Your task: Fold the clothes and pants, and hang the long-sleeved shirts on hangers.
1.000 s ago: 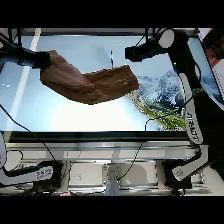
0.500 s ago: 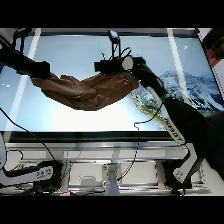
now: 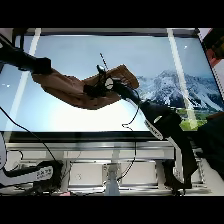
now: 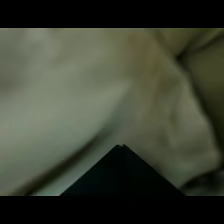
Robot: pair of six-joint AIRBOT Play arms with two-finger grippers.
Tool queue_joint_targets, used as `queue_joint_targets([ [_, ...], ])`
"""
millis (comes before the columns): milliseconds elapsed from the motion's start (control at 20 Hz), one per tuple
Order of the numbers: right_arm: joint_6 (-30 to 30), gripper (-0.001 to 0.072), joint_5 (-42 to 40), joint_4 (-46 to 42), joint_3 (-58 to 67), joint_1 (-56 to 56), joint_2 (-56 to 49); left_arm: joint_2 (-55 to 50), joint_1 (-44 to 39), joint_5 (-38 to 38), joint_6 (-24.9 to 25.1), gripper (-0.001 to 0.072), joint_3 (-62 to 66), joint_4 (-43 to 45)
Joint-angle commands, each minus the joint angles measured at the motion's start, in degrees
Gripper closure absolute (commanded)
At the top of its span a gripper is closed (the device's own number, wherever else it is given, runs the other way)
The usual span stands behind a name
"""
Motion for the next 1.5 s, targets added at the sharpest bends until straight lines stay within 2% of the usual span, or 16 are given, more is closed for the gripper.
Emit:
queue_joint_targets([
  [0, 0.61, 0.0681, 0.46, 3.69, 0.07, 4.55, -1.16, -0.48, -0.59, 13.14, 1.62, 0.0692, 0.07, -7.54],
  [100, -0.52, 0.0681, -2.03, 4.96, 0.35, 7.61, -1.16, -1.9, -2.93, 15.82, 2.62, 0.0693, 0.07, -9.84],
  [250, -1.92, 0.0681, -3.91, 4.66, 0.46, 10.03, -0.85, -5.66, -8.79, 13.75, 2.64, 0.0692, 0.07, -9.86],
  [350, -1.81, 0.068, -2.64, 2.93, 0.44, 9.29, -0.37, -7.91, -13.29, 12.76, 5.79, 0.0692, 0.07, -9.81],
  [500, 3.06, 0.0681, 1.11, -4.2, 0.39, 5.16, 1.36, -8.96, -18.16, 12.5, 9.99, 0.0692, 0.07, -9.73],
  [650, 4.35, 0.0681, 9.55, -14.29, -0.42, -0.09, 4.33, -8.35, -19.08, 7.04, 10.01, 0.0693, 0.09, -9.77],
  [800, 3.89, 0.0681, 13.11, -23.23, -4.39, -4.24, 9.33, -6.95, -19.04, 2.23, 12.04, 0.0693, 0.09, -8.39],
  [1050, -6.43, 0.0681, 24.94, -31.87, -8.04, -9.75, 16.85, -1.86, -19.06, 2.29, 12.07, 0.0693, 0.09, -3.32],
  [1450, -5.92, 0.068, 25.53, -33.42, -8.07, -18.05, 20.65, 11.26, -19.04, 6.95, 12.02, 0.0693, 0.09, 0.44],
])
